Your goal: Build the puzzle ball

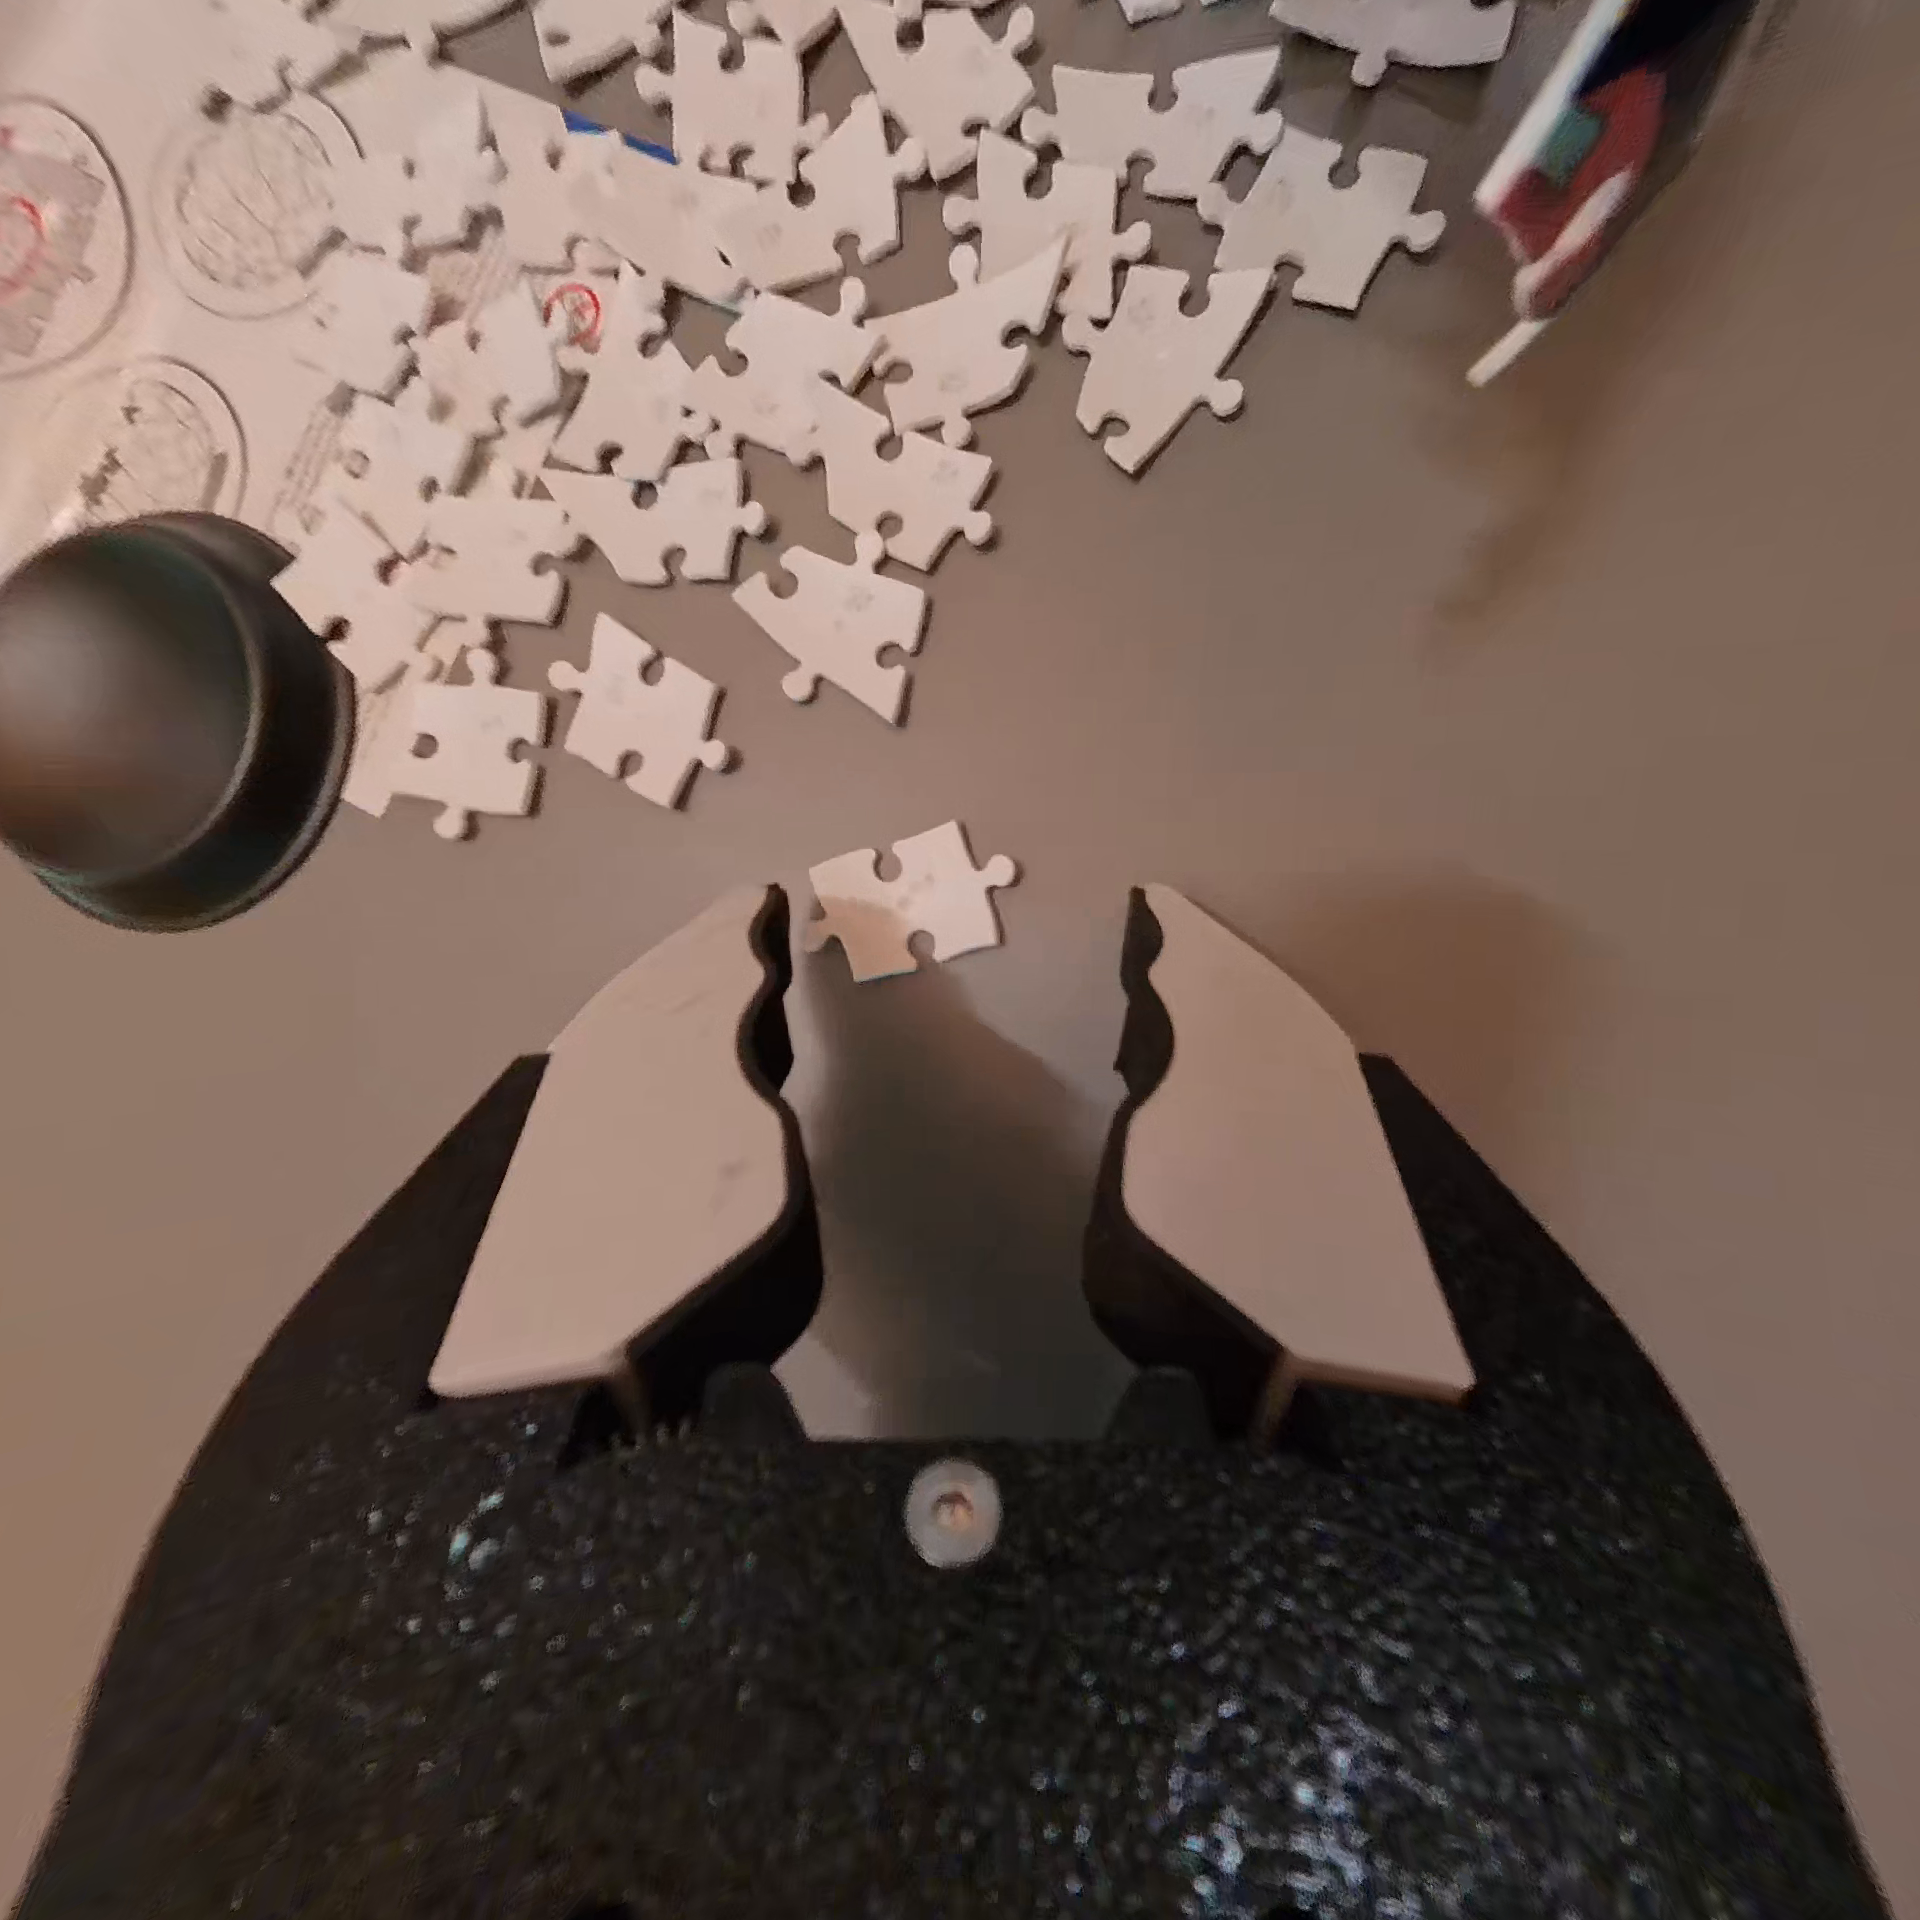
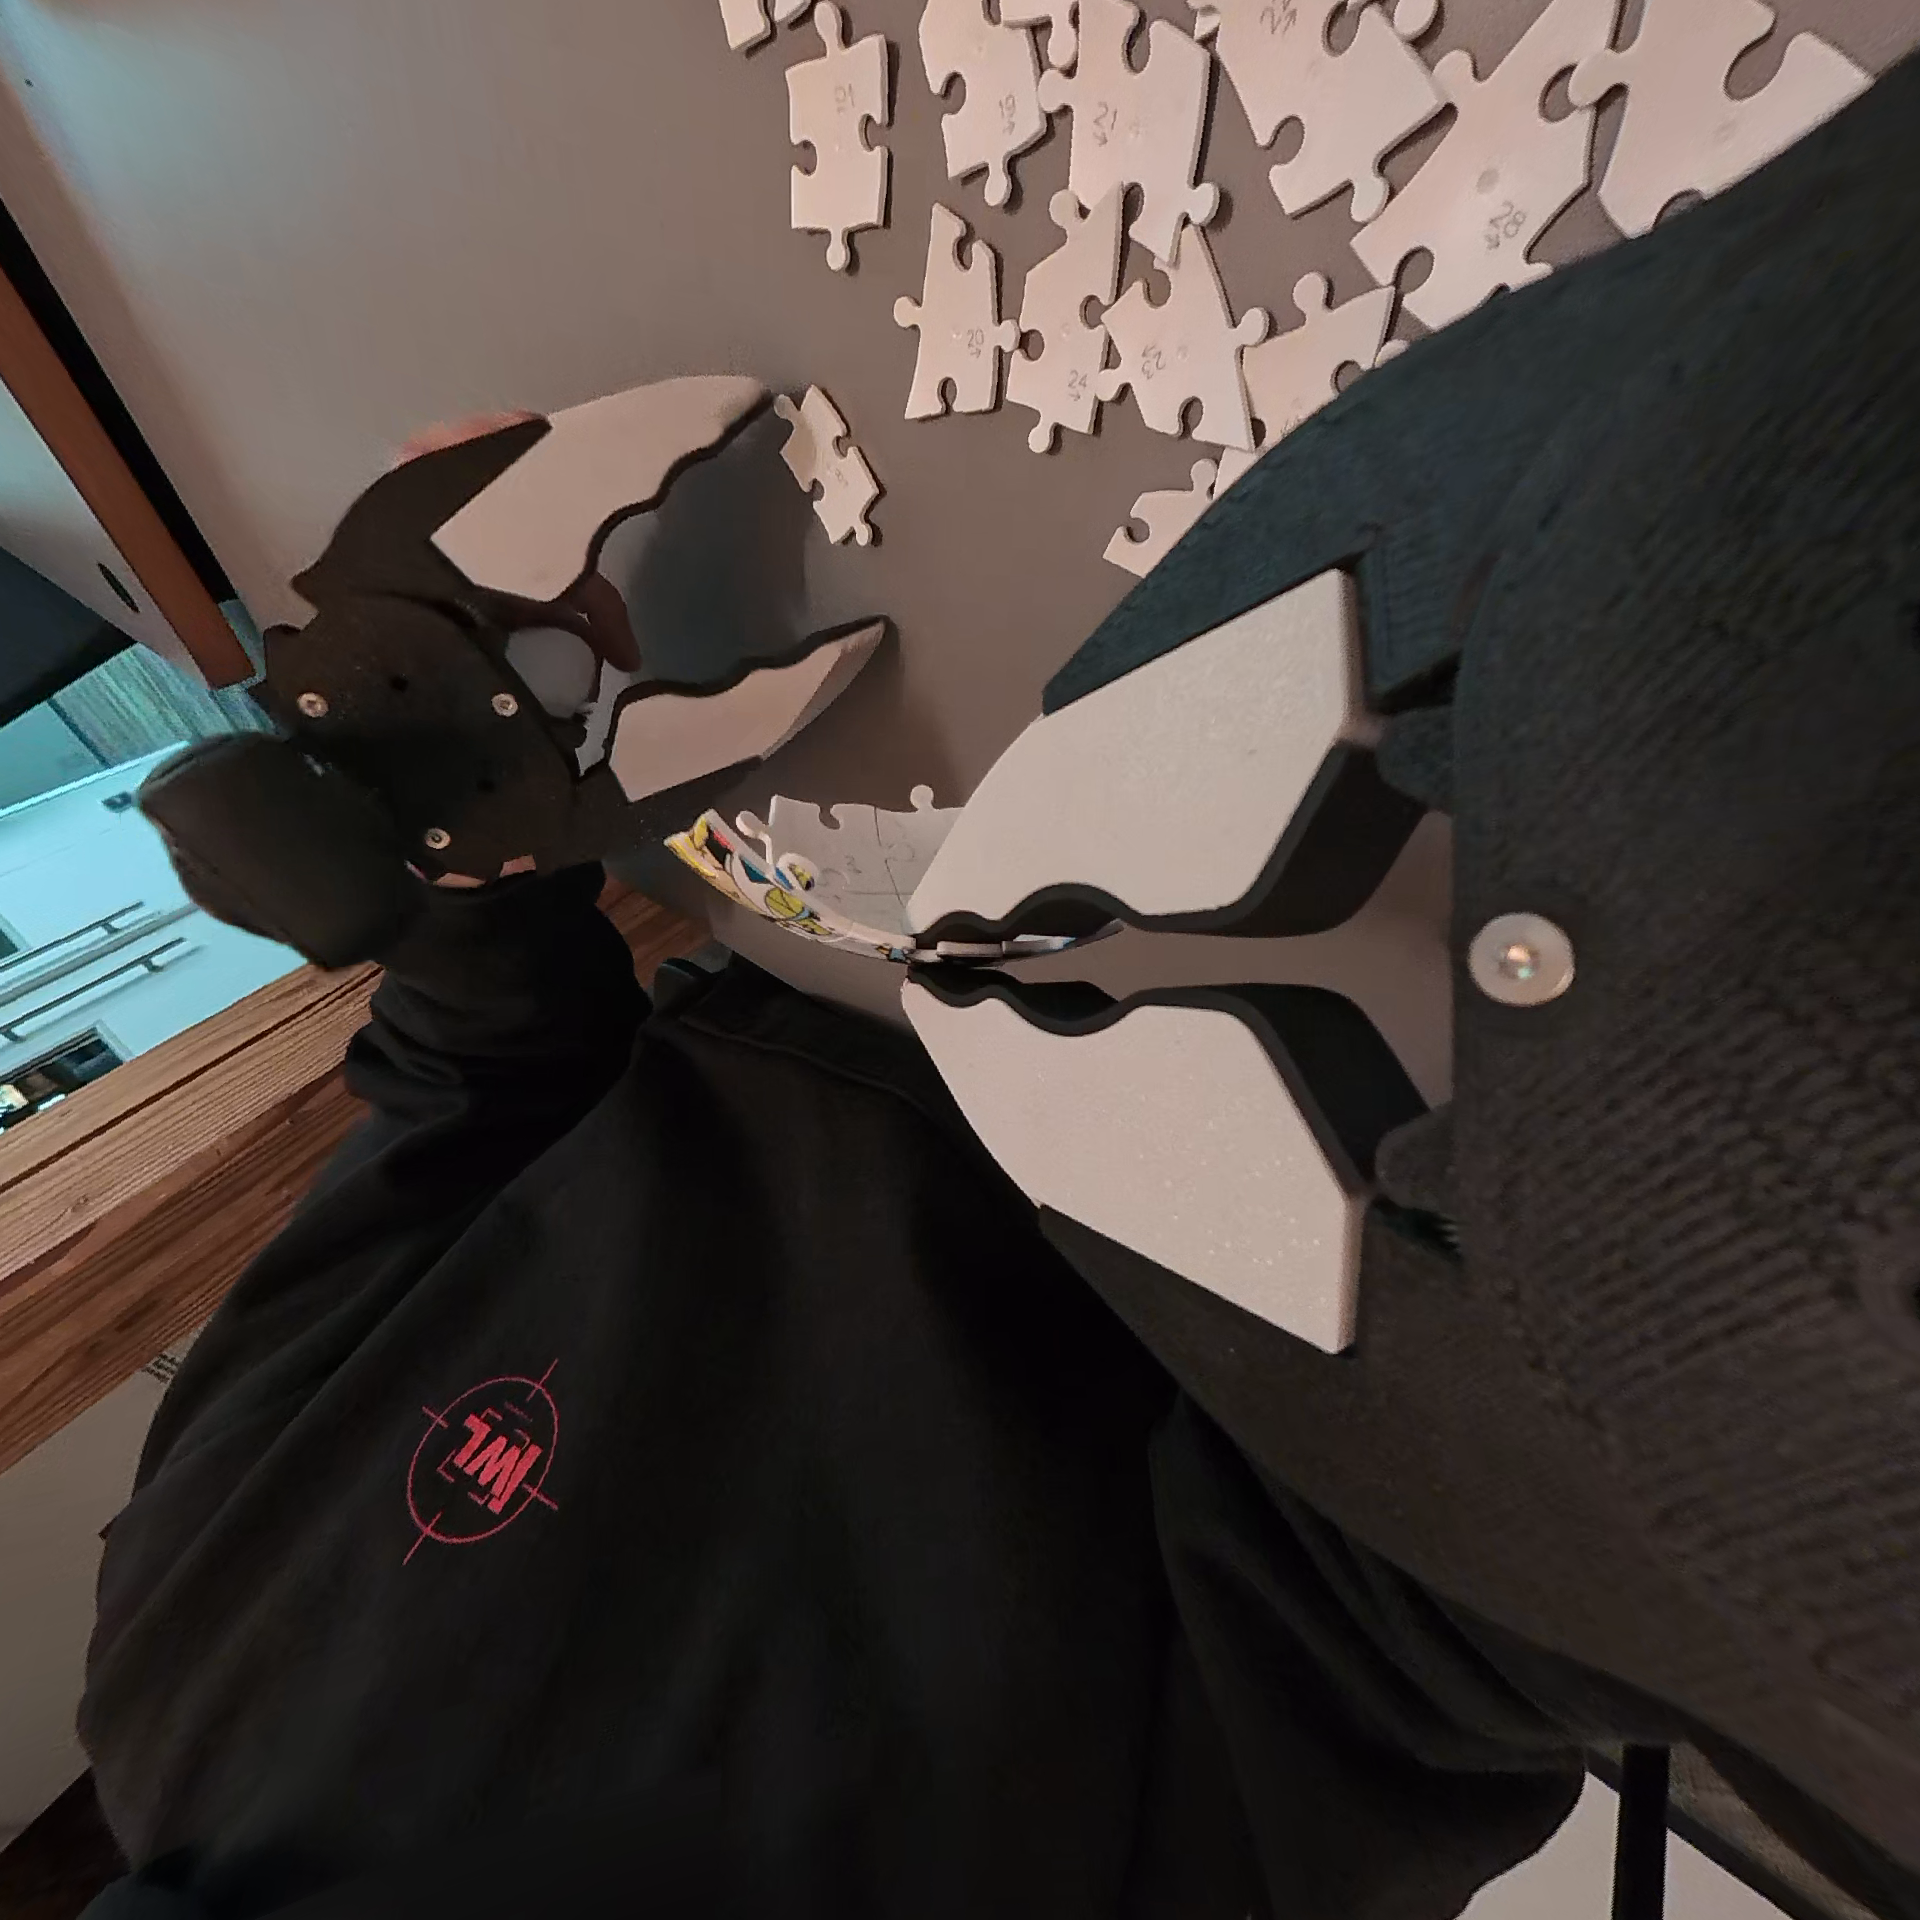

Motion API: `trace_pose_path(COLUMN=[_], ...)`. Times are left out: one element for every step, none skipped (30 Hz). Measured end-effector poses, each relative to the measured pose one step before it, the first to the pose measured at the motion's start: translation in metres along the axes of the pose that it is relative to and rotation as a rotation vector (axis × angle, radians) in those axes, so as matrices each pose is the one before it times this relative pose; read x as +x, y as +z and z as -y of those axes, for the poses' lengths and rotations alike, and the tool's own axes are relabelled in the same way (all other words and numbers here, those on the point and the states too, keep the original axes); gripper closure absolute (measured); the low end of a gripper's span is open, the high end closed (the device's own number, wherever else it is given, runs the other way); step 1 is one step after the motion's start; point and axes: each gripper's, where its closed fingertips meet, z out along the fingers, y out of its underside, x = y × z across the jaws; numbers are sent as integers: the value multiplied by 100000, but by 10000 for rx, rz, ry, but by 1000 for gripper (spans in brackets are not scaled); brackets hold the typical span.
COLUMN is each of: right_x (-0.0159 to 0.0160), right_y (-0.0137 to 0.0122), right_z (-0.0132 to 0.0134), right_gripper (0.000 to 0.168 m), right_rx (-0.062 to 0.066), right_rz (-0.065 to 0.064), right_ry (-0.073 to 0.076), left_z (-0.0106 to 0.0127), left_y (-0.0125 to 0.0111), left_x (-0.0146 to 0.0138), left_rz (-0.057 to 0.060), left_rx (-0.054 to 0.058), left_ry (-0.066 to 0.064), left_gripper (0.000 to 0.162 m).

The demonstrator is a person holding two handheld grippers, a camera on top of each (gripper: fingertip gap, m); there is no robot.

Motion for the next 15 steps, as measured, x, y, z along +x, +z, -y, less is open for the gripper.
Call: trace_pose_path(right_x=[-5, -16, -19, 5, 51, 41, 33, 15, -16, -23, -28, -32, -1, 18, 19], right_y=[19, 21, 14, -5, -7, 5, 5, 26, 25, 17, 17, -5, -19, -10, -6], right_z=[4, 5, 1, -2, -9, -6, -22, -10, -3, 8, -1, 15, 7, 6, -2], right_gripper=[165, 166, 165, 166, 166, 166, 166, 165, 165, 165, 165, 165, 166, 166, 166], right_rx=[-9, -8, -2, 3, 9, 8, -3, -12, -12, -12, -8, 3, 11, 7, 3], right_rz=[3, 6, 8, 4, -13, 1, 7, -2, 8, 3, -2, 5, 0, -8, -1], right_ry=[-4, -17, -11, 2, 15, 30, 22, 3, -4, -10, -20, -13, -2, 11, 16], left_z=[-181, -13, -39, -81, -21, -8, -5, 27, 29, 20, 37, 47, 35, 43, 16], left_y=[139, 81, 55, 31, 17, 14, 28, 19, 31, 27, 29, 35, 37, 31, 17], left_x=[-38, -46, 51, 150, 135, 84, -24, -84, -79, -88, -139, -168, -202, -224, -142], left_rz=[-16, -42, -101, -144, -136, -116, -65, -25, -19, -11, 13, 30, 49, 76, 31], left_rx=[-27, 90, 56, 13, 37, 43, 54, 78, 75, 64, 64, 71, 75, 67, 42], left_ry=[-171, -220, -152, -44, -11, -17, -27, 3, 24, 14, -18, -48, -56, -35, 2], left_gripper=[103, 106, 108, 111, 114, 116, 117, 117, 116, 116, 116, 119, 121, 123, 126])
